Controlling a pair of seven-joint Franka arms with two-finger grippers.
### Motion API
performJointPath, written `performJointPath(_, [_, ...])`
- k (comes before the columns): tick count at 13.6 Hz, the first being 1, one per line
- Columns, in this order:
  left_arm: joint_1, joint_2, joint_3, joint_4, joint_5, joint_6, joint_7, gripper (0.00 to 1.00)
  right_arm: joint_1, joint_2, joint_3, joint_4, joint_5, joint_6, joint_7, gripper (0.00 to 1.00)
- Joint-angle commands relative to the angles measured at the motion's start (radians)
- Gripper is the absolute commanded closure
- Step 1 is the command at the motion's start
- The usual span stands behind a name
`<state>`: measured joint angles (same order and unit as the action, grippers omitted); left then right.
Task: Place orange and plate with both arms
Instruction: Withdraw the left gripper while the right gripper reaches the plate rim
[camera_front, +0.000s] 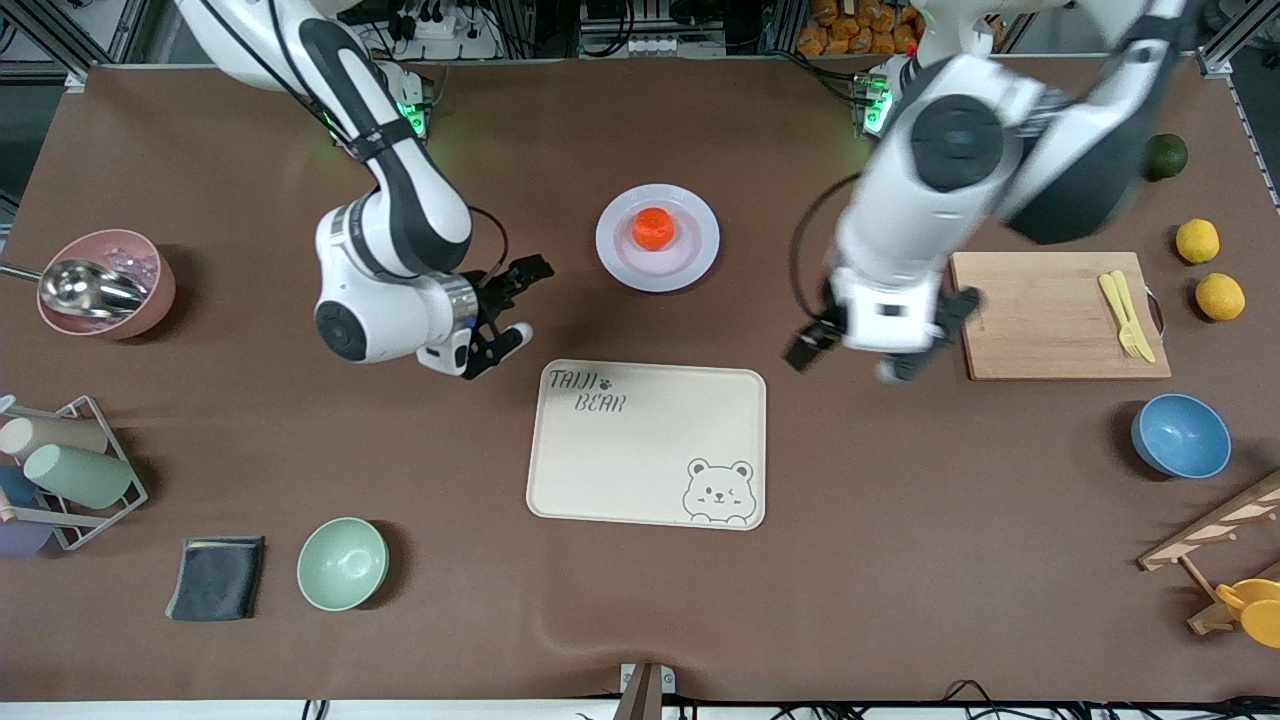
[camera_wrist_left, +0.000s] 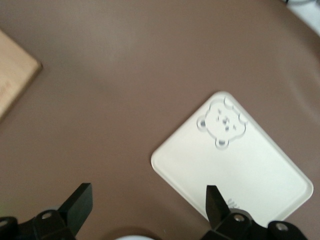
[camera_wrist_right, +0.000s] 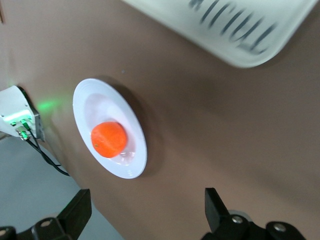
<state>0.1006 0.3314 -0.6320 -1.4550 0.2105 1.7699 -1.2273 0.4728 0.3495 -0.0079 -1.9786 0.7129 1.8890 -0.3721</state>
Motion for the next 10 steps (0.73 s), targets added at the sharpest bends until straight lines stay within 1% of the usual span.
performJointPath(1, [0.132,-0.098,-0.009,-0.008,0.006,-0.033,0.234,0.0,0.078,-0.113,-0.006,-0.201,0.083,0.138,-0.007,0.0])
performJointPath(3, [0.241,-0.117,-0.014,-0.004,0.001,-0.035,0.438,0.0,0.16,-0.13,-0.007,-0.273,0.199,0.203,-0.011,0.0])
performJointPath(4, [0.279,-0.124,-0.02,-0.004,-0.008,-0.04,0.53,0.0,0.197,-0.133,-0.006,-0.305,0.245,0.252,-0.011,0.0])
performJointPath(5, [0.297,-0.153,-0.014,-0.004,-0.017,-0.056,0.595,0.0,0.231,-0.13,-0.006,-0.327,0.3,0.303,-0.011,0.0])
performJointPath(6, [0.312,-0.179,-0.008,-0.004,-0.035,-0.063,0.647,0.0,0.262,-0.126,-0.006,-0.351,0.377,0.344,-0.022,0.0])
performJointPath(7, [0.303,-0.213,0.033,-0.01,-0.077,-0.063,0.717,0.0,0.282,-0.125,-0.006,-0.367,0.445,0.363,-0.037,0.0])
performJointPath(8, [0.215,-0.238,0.161,-0.013,-0.121,-0.064,0.768,0.0,0.293,-0.122,-0.007,-0.371,0.489,0.366,-0.06,0.0])
performJointPath(9, [0.092,-0.244,0.313,-0.013,-0.164,-0.098,0.791,0.0,0.29,-0.115,-0.007,-0.373,0.509,0.367,-0.097,0.0])
performJointPath(10, [0.018,-0.249,0.412,-0.007,-0.19,-0.14,0.82,0.0,0.282,-0.103,-0.007,-0.381,0.542,0.367,-0.135,0.0])
